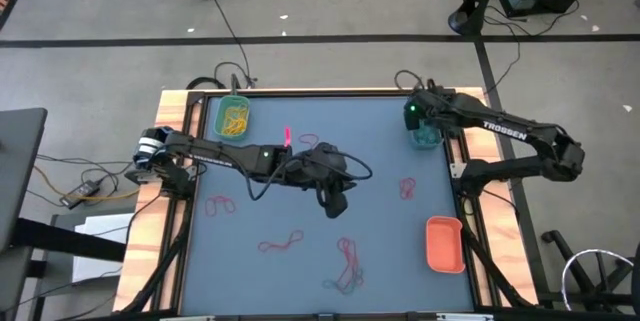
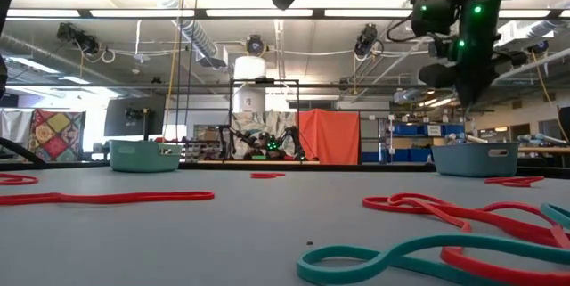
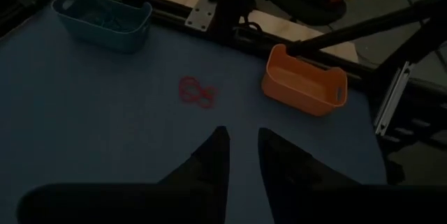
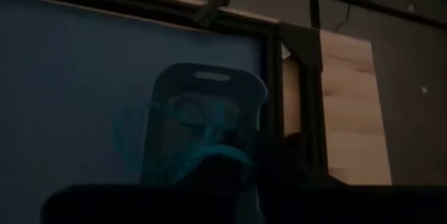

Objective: Sort rubber bands into baskets
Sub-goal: Put the blue rubber band into the blue bin

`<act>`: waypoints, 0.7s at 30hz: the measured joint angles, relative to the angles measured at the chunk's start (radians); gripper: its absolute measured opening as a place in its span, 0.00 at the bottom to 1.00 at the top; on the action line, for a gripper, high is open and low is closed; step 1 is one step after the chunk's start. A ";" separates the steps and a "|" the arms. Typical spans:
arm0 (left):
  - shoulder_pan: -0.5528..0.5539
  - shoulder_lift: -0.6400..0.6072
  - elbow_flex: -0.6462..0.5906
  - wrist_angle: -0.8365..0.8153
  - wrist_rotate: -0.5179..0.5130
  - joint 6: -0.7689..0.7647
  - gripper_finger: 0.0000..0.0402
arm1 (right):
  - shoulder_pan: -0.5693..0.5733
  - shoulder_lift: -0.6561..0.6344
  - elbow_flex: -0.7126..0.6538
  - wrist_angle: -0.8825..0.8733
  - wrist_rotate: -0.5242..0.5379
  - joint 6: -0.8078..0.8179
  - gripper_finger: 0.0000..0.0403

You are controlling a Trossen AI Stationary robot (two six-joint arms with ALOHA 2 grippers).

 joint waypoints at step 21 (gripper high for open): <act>-0.002 0.089 0.001 -0.057 0.142 0.109 0.21 | 0.023 -0.002 0.000 0.080 -0.295 -0.103 0.38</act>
